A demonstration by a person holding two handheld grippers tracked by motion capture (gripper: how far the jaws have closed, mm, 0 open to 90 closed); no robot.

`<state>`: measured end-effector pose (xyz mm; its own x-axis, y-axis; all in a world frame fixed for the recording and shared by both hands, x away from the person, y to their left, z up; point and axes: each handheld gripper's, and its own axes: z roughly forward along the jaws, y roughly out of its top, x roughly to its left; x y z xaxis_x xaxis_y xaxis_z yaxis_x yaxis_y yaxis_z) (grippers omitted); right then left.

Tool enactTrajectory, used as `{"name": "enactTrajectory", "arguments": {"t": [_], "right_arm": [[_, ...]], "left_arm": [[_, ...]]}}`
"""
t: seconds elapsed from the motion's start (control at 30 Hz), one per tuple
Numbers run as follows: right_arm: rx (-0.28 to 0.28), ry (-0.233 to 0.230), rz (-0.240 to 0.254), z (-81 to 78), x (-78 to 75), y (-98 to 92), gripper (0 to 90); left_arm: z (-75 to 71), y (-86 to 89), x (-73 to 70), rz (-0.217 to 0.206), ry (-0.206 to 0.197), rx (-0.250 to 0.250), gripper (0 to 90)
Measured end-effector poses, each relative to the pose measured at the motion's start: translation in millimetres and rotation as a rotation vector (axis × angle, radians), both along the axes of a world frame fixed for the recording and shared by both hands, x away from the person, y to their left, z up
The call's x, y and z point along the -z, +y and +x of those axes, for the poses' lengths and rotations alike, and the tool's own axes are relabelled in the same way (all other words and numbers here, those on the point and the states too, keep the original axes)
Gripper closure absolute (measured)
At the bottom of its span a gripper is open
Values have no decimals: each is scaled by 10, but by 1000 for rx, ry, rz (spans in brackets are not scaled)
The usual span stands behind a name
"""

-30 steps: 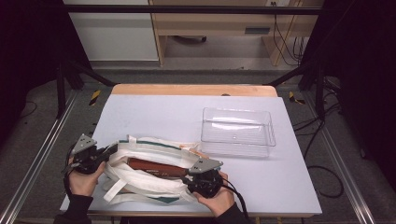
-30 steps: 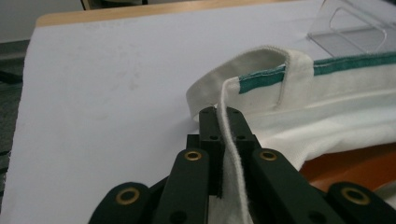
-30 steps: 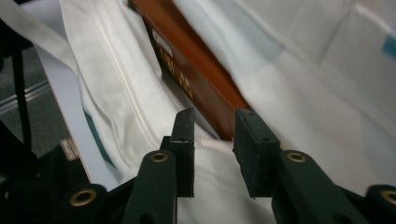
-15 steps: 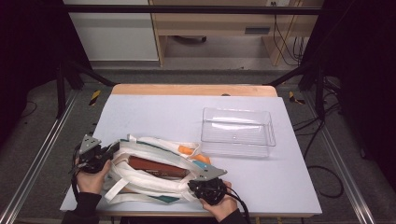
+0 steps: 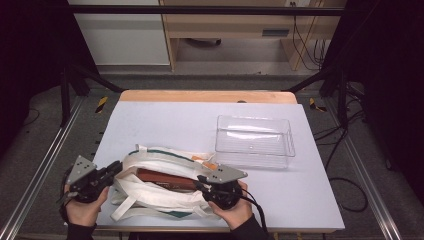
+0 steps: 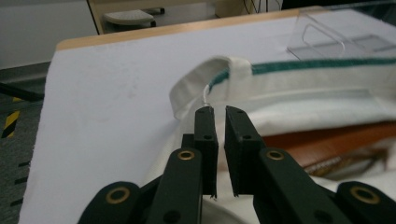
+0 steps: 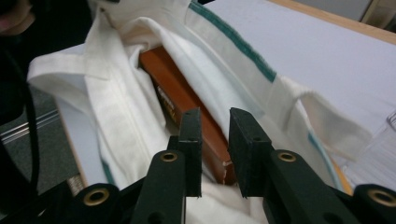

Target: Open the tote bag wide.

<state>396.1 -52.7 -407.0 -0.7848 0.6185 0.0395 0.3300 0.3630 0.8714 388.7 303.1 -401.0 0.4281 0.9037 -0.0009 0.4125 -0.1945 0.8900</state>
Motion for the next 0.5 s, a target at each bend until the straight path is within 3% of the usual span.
{"name": "enactTrajectory", "arguments": {"t": [0.07,0.2,0.33,0.43,0.5], "right_arm": [[12,-2,-6,59,4,69,711],[41,7,-38,165,101,180,658],[75,-9,-71,222,176,208,611],[88,-23,-91,251,214,202,600],[92,-37,-101,259,229,197,598]], "left_arm": [[-49,-42,-3,-33,18,61,893],[-92,-121,-54,-26,7,93,897],[-87,-200,36,13,43,108,898],[-122,-244,196,75,94,134,898],[-152,-238,332,90,136,145,897]]}}
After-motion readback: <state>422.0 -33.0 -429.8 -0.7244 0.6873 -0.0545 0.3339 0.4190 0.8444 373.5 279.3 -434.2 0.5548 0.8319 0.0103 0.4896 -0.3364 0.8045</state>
